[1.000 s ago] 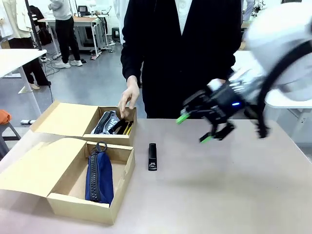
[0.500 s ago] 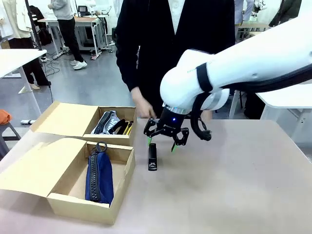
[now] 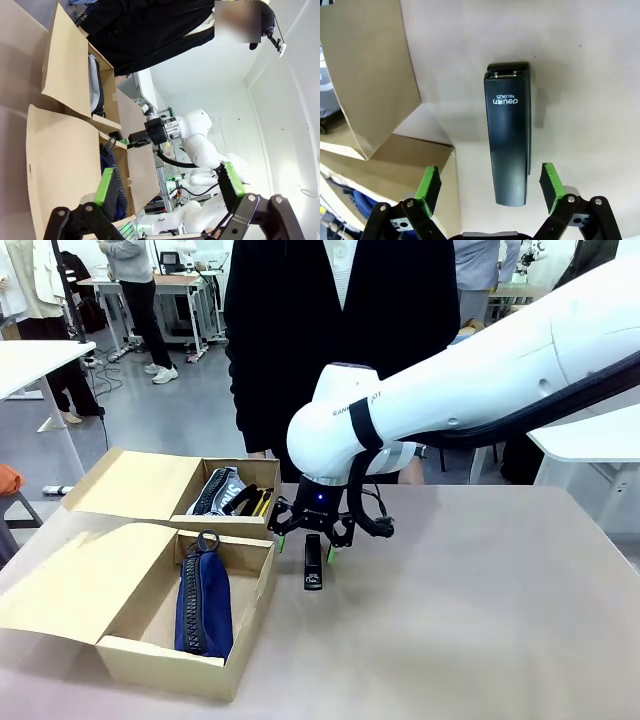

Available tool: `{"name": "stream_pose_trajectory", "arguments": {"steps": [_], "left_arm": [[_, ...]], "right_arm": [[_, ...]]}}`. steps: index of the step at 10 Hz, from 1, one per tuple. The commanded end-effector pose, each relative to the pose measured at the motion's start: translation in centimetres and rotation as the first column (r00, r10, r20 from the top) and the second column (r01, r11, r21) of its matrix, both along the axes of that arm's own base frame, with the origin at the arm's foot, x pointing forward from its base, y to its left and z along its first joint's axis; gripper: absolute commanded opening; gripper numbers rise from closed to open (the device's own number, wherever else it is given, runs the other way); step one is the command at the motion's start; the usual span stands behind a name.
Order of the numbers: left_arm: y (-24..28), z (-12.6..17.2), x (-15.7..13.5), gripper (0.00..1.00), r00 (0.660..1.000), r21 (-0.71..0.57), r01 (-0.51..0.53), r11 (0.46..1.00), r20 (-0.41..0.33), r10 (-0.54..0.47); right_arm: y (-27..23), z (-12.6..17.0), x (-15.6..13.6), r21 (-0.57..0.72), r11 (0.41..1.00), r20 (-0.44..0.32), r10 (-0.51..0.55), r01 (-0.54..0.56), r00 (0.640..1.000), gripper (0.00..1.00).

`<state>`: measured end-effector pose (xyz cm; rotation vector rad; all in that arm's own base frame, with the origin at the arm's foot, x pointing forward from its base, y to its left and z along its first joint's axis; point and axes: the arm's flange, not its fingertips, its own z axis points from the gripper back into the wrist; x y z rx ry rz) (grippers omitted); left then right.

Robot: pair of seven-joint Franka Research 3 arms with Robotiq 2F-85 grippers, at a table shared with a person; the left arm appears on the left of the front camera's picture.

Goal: Place items inside the box.
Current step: Pick up a Pencil pouch or Stapler and place it inside the Mailer Box closest to the robot.

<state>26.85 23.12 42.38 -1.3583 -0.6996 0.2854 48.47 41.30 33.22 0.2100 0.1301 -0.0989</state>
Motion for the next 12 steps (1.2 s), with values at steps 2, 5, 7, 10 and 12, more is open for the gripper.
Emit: {"name": "stream_pose_trajectory", "arguments": {"steps": [2,5,7,10,12], "left_arm": [[-0.1,0.1,0.0,1.00,0.999,-0.010,-0.009,1.000,0.033,0.009],[-0.1,0.1,0.0,1.00,0.999,-0.010,-0.009,1.000,0.033,0.009],[-0.1,0.1,0.0,1.00,0.999,-0.010,-0.009,1.000,0.033,0.009],[-0.1,0.1,0.0,1.00,0.999,-0.010,-0.009,1.000,0.033,0.009],[-0.1,0.1,0.0,1.00,0.999,-0.010,-0.009,1.000,0.033,0.009]], "right_arm": [[-0.3,0.4,0.0,-0.061,0.998,-0.009,-0.016,0.015,1.000,0.40],[-0.7,-0.4,-0.3,-0.091,0.996,-0.003,-0.019,0.019,1.000,0.35],[-0.8,-0.7,-0.3,-0.096,0.995,-0.014,-0.014,0.012,1.000,0.00],[-1.0,-0.7,-0.2,-0.093,0.995,-0.025,-0.020,0.017,1.000,0.00],[-1.3,-0.2,-0.3,-0.080,0.997,-0.039,-0.024,0.020,0.999,0.00]]}}
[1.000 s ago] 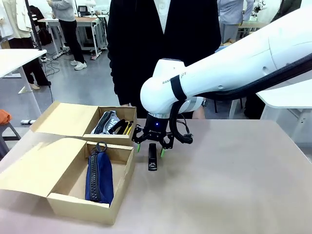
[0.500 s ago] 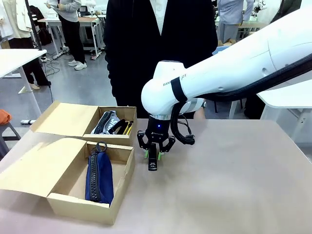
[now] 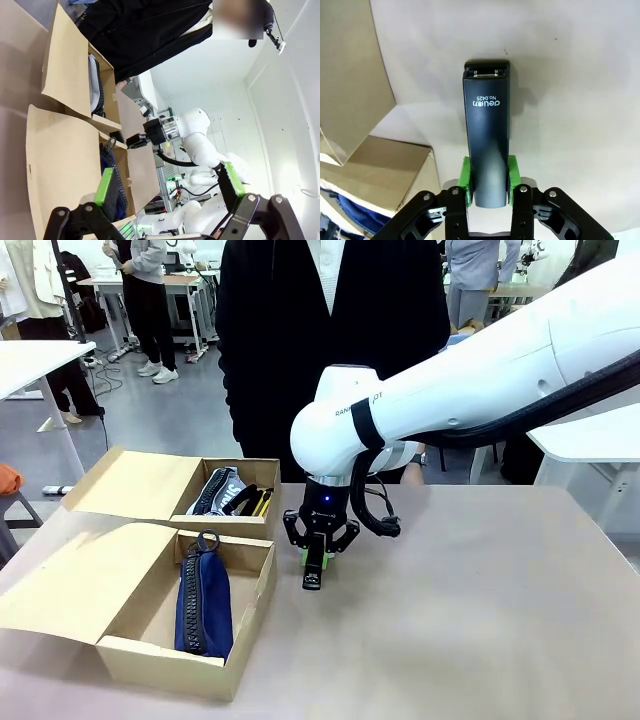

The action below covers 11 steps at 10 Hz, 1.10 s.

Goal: Place items inside the box.
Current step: Pick up a Pencil pouch or Stapler and place it inside the Mailer Box closest to the robot.

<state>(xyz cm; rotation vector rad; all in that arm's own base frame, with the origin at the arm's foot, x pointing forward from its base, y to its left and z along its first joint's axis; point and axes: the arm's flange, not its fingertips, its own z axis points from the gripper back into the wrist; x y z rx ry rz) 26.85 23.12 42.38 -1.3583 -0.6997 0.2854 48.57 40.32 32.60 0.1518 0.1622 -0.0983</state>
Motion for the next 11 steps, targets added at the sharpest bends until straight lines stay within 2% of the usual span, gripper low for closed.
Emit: {"name": "stream_pose_trajectory", "arguments": {"steps": [1,2,3,5,6,7,8,10,11], "left_arm": [[-0.1,0.1,0.0,1.00,0.999,-0.010,-0.009,1.000,0.033,0.009],[-0.1,0.1,0.0,1.00,0.999,-0.010,-0.009,1.000,0.033,0.009],[-0.1,0.1,0.0,1.00,0.999,-0.010,-0.009,1.000,0.033,0.009],[-0.1,0.1,0.0,1.00,0.999,-0.010,-0.009,1.000,0.033,0.009],[-0.1,0.1,0.0,1.00,0.999,-0.010,-0.009,1.000,0.033,0.009],[-0.1,0.1,0.0,1.00,0.999,-0.010,-0.009,1.000,0.033,0.009],[-0.1,0.1,0.0,1.00,0.999,-0.010,-0.009,1.000,0.033,0.009],[-0.1,0.1,0.0,1.00,0.999,-0.010,-0.009,1.000,0.033,0.009],[-0.1,0.1,0.0,1.00,0.999,-0.010,-0.009,1.000,0.033,0.009]], "right_arm": [[-0.9,1.6,-0.8,0.000,0.999,-0.016,-0.038,0.038,0.999,0.00],[-2.6,4.4,-1.9,0.039,0.998,-0.045,-0.053,0.054,0.998,0.00],[-5.7,8.9,-4.1,0.086,0.993,-0.087,-0.075,0.082,0.993,0.00],[-14.5,18.5,-10.8,0.262,0.958,-0.120,-0.086,0.115,0.989,0.00],[-16.7,20.8,-14.0,0.346,0.931,-0.154,-0.062,0.112,0.986,0.00],[-18.2,22.0,-17.0,0.400,0.908,-0.112,-0.086,0.124,0.990,0.00],[-11.3,18.3,-9.2,0.255,0.962,-0.133,-0.064,0.096,0.989,0.00],[-11.3,18.3,-9.2,0.255,0.962,-0.133,-0.064,0.096,0.989,0.00],[-14.5,21.2,-14.0,0.317,0.943,-0.130,-0.064,0.102,0.990,0.32]]}}
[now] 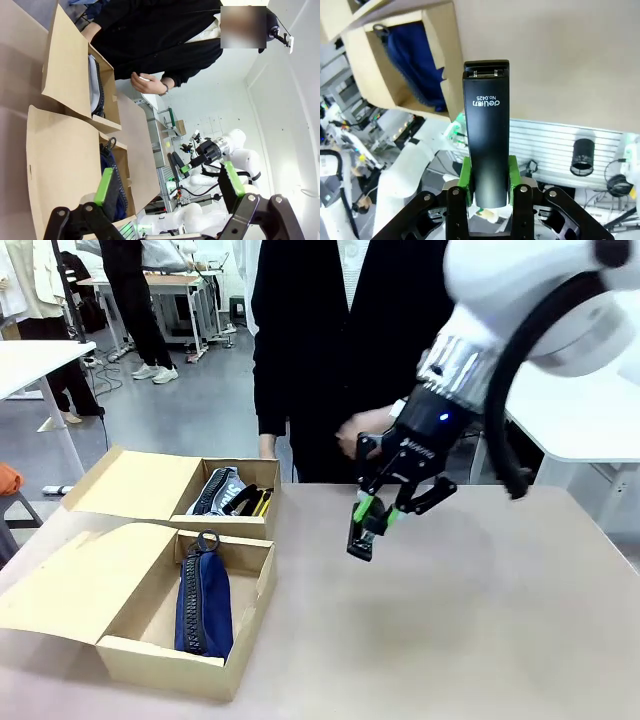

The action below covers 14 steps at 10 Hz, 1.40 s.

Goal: Place items inside the box.
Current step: Pick up a Pencil pouch or Stapler and place it inside the Mailer Box closest to the robot.

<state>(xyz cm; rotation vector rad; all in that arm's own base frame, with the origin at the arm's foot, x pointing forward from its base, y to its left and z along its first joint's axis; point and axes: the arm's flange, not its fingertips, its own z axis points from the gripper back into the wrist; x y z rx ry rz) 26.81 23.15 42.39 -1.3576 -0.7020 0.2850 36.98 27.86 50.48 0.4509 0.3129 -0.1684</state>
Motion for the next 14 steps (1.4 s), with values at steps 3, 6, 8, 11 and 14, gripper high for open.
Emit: {"name": "stream_pose_trajectory", "arguments": {"steps": [3,6,8,11,14], "left_arm": [[-0.1,0.1,0.0,1.00,0.999,-0.010,-0.007,1.000,0.031,0.008],[-0.1,0.1,0.0,1.00,0.999,-0.010,-0.007,1.000,0.031,0.008],[-0.1,0.1,0.0,1.00,0.999,-0.010,-0.007,1.000,0.031,0.008],[-0.1,0.1,0.0,1.00,0.999,-0.010,-0.007,1.000,0.031,0.008],[-0.1,0.1,0.0,1.00,0.999,-0.010,-0.007,1.000,0.031,0.008]], "right_arm": [[0.6,1.9,1.3,0.015,0.998,0.016,0.067,-0.067,0.998,0.32],[2.6,1.9,0.7,-0.028,0.987,-0.004,0.157,-0.157,0.988,0.32],[-4.6,2.6,-0.7,0.151,0.974,-0.041,0.177,-0.169,0.983,0.32],[-13.8,0.4,-5.5,0.309,0.945,-0.021,0.114,-0.102,0.993,0.32],[-16.0,-1.1,-6.8,0.350,0.931,0.107,0.067,-0.100,0.992,0.32]]}}
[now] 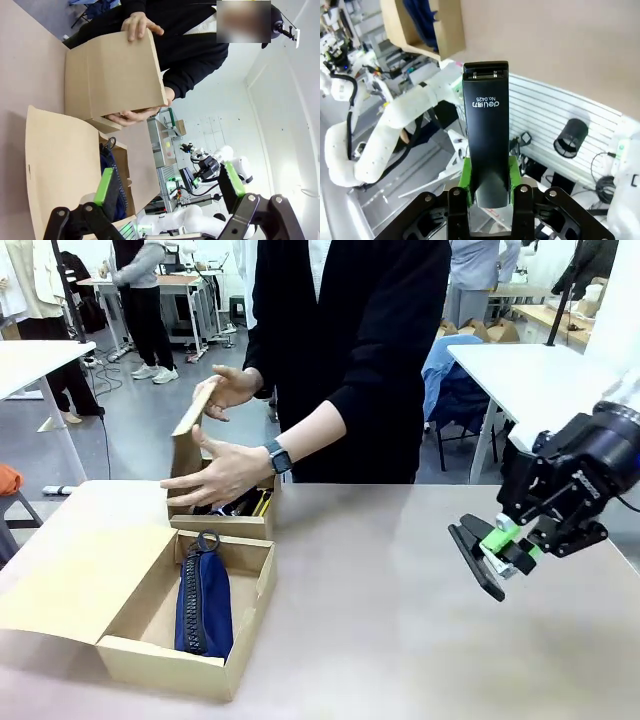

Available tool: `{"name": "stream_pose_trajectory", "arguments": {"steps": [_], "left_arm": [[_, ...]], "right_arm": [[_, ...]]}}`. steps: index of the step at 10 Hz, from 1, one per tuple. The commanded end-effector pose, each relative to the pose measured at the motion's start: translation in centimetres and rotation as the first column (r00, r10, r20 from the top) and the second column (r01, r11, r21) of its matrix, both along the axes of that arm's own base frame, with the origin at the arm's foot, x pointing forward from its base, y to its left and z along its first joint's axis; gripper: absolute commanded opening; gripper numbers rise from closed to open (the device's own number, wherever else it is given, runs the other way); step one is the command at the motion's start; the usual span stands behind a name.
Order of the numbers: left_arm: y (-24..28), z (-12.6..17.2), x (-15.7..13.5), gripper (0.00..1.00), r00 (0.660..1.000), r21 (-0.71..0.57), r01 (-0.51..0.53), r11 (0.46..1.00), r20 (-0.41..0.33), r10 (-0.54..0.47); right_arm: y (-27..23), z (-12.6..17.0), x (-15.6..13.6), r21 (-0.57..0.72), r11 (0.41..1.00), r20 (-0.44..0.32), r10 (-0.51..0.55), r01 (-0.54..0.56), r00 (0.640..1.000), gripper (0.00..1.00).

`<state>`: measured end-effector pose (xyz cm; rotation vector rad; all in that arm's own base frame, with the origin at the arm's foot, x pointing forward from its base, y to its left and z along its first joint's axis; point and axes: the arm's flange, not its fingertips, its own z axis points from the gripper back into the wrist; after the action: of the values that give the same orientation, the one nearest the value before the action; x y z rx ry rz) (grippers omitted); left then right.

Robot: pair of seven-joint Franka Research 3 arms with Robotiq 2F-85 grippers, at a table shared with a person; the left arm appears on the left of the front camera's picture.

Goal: Place items inside the box.
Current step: Pick up a Pencil pouch or Stapler and place it inside the Mailer Box closest to the robot.

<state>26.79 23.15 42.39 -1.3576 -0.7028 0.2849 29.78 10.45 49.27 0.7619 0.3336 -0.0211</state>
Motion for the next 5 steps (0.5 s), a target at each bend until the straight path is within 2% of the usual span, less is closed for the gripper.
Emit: {"name": "stream_pose_trajectory", "arguments": {"steps": [1,2,3,5], "left_arm": [[-0.1,0.1,0.1,1.00,1.000,-0.010,-0.007,1.000,0.030,0.007],[-0.1,0.1,0.1,1.00,1.000,-0.010,-0.007,1.000,0.030,0.007],[-0.1,0.1,0.1,1.00,1.000,-0.010,-0.007,1.000,0.030,0.007],[-0.1,0.1,0.1,1.00,1.000,-0.010,-0.007,1.000,0.030,0.007]], "right_arm": [[1.9,0.3,0.9,0.032,0.999,0.079,-0.006,0.003,0.997,0.32],[2.5,0.6,1.2,0.008,0.999,0.075,-0.034,0.034,0.997,0.32],[3.6,1.0,1.3,-0.008,1.000,0.116,-0.016,0.017,0.993,0.32],[7.5,2.7,1.6,-0.129,0.991,0.137,-0.023,0.041,0.990,0.32]]}}
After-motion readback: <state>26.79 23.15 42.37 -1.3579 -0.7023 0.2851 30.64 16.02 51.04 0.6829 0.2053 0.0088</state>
